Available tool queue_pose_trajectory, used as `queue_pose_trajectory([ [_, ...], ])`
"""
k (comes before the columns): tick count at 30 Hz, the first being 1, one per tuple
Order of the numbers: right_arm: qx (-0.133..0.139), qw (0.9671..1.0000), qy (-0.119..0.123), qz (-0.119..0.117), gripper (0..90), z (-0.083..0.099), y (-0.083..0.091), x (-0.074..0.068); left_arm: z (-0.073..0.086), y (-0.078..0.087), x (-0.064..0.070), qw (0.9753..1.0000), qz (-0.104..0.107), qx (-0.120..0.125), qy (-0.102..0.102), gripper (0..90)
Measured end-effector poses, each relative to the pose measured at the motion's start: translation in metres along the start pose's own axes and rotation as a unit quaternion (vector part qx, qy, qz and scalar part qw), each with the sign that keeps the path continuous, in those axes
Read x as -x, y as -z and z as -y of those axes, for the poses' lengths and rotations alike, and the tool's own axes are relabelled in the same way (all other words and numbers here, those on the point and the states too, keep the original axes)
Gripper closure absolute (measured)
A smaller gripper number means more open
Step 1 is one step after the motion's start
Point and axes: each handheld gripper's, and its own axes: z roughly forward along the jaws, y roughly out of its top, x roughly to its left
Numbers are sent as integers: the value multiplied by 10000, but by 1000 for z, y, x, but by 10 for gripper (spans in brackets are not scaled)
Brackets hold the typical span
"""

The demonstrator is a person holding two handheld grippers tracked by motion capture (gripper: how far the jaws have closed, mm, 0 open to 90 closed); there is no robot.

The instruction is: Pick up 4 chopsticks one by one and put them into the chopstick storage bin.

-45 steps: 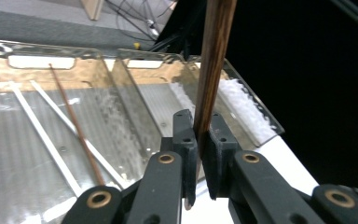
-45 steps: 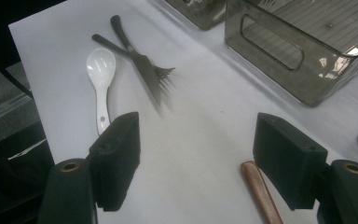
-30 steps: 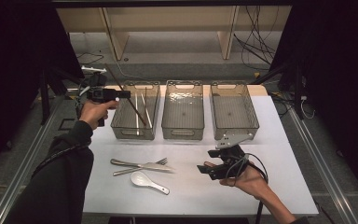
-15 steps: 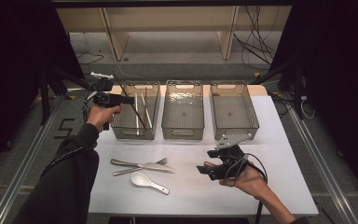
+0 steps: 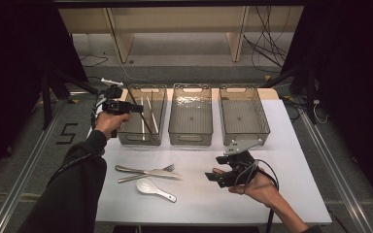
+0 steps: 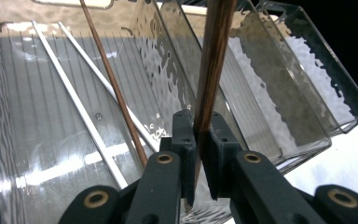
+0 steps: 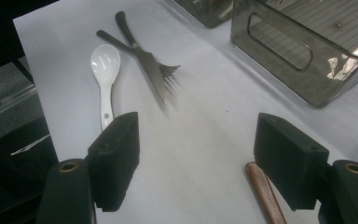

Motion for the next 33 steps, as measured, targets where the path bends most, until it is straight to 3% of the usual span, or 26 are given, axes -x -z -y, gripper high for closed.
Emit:
queue_pose_trajectory([
  [14,-28,10000,21,-19,322,0,-1,0,-1,-11,2,9996,-230,-128,-66,819],
  [26,-60,10000,30,-39,322,0,-1,-1,-1,-13,1,9989,-438,-69,-124,633],
  [33,-61,10000,23,-35,322,0,-1,-1,1,-1,9,9995,-154,50,-268,497],
])
